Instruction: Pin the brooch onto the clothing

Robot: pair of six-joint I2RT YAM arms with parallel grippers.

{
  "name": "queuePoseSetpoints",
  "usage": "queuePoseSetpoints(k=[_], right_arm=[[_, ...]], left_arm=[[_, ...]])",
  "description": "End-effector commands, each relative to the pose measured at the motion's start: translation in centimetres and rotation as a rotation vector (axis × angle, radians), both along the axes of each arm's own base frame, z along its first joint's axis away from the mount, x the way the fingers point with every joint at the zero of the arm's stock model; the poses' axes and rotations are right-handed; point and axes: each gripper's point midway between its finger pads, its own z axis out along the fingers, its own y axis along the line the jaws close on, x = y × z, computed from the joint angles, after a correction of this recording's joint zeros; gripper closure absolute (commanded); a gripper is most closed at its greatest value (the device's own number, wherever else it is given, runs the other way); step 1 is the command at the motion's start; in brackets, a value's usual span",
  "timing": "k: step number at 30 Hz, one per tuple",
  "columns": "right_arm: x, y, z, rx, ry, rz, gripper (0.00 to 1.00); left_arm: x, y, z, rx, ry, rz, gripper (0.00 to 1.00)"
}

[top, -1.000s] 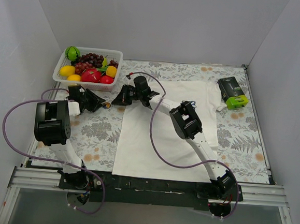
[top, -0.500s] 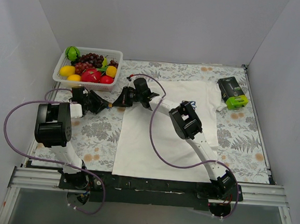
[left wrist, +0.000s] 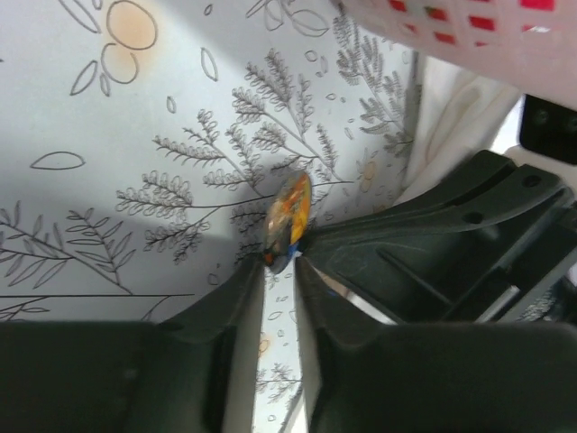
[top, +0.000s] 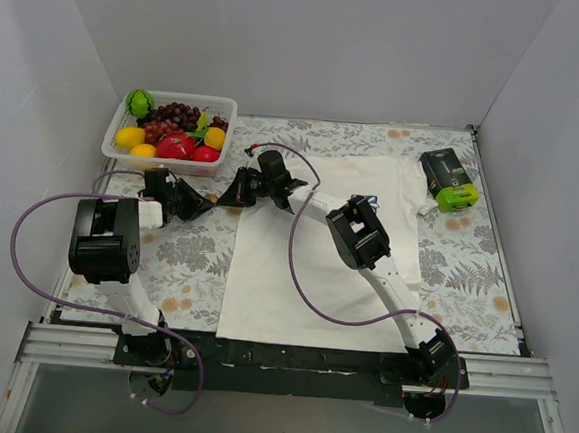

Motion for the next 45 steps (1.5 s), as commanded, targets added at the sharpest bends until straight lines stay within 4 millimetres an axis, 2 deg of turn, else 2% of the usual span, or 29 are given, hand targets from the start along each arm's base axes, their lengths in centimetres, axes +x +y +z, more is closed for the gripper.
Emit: queuePoseSetpoints(k=[1, 7, 11, 17, 20, 24, 26, 27, 29, 30, 32, 33, 34, 36, 37, 38, 40, 42, 44, 45], right_arm=[[-0.3, -0.4, -0.9, -0.046, 0.005, -0.008, 0.99], [-0.4, -0.4, -0.4, -0.042, -0.011, 0.006, 0.99], [-0.4, -0.7, 0.1, -0.036, -0.026, 0.011, 0.99], [-0.1, -1.5, 2.1, -0.021, -0.062, 0.018, 0.99], [0.3, -2.2, 4.0, -0.016, -0.097, 0.014, 0.99], [1.0, -3.3, 7.8, -0.01, -0.185, 0.031, 0.99], [1.3, -3.9, 9.0, -0.01, -0.213, 0.029, 0.94], [1.2, -4.1, 10.3, 0.004, -0.232, 0.039, 0.93], [1.0, -4.7, 10.9, 0.011, -0.252, 0.056, 0.87], [0.5, -4.9, 12.4, 0.034, -0.273, 0.075, 0.85], [0.1, -5.5, 12.7, 0.032, -0.299, 0.088, 0.75], [-0.3, -5.7, 14.0, 0.047, -0.323, 0.094, 0.72], [-0.6, -5.9, 14.5, 0.055, -0.336, 0.106, 0.61], [-1.2, -6.6, 15.5, 0.06, -0.37, 0.119, 0.5], [-1.6, -6.9, 15.9, 0.066, -0.381, 0.129, 0.37], [-1.8, -7.2, 16.3, 0.072, -0.405, 0.135, 0.31], [-2.8, -8.3, 17.0, 0.091, -0.418, 0.15, 0.19], [-4.0, -9.3, 17.9, 0.126, -0.429, 0.169, 0.16], [-4.2, -10.5, 18.6, 0.142, -0.431, 0.161, 0.15], [-4.7, -11.2, 20.1, 0.169, -0.452, 0.164, 0.14]], left_arm=[[-1.8, 0.3, -1.6, 0.046, 0.068, -0.002, 0.86], [-1.6, 0.7, -1.5, 0.066, 0.071, 0.015, 1.0], [-1.8, 1.0, -1.2, 0.077, 0.066, 0.03, 1.0], [-2.0, 1.3, 0.1, 0.091, 0.038, 0.039, 1.0], [-2.2, 1.3, 0.8, 0.099, 0.024, 0.037, 1.0], [-2.9, 0.8, 2.1, 0.107, -0.004, 0.018, 1.0], [-3.2, 0.6, 2.5, 0.105, -0.014, 0.011, 1.0], [-3.2, 0.6, 2.7, 0.106, -0.019, 0.012, 1.0], [-3.5, 0.4, 3.6, 0.111, -0.04, -0.008, 1.0], [-3.6, 0.3, 3.9, 0.113, -0.046, -0.014, 1.0], [-3.5, 0.0, 5.2, 0.107, -0.076, -0.028, 1.0], [-3.6, -0.1, 5.6, 0.11, -0.086, -0.035, 1.0], [-3.5, -0.2, 6.2, 0.111, -0.101, -0.042, 1.0], [-3.7, -0.4, 7.3, 0.116, -0.117, -0.062, 1.0], [-3.8, -0.7, 7.9, 0.111, -0.133, -0.076, 1.0], [-3.8, -1.1, 9.0, 0.11, -0.165, -0.096, 1.0], [-4.0, -1.9, 10.1, 0.114, -0.199, -0.131, 1.0], [-4.2, -2.6, 11.7, 0.108, -0.249, -0.165, 1.0], [-4.4, -3.1, 12.6, 0.104, -0.278, -0.189, 1.0], [-4.4, -3.4, 13.7, 0.103, -0.312, -0.219, 1.0]])
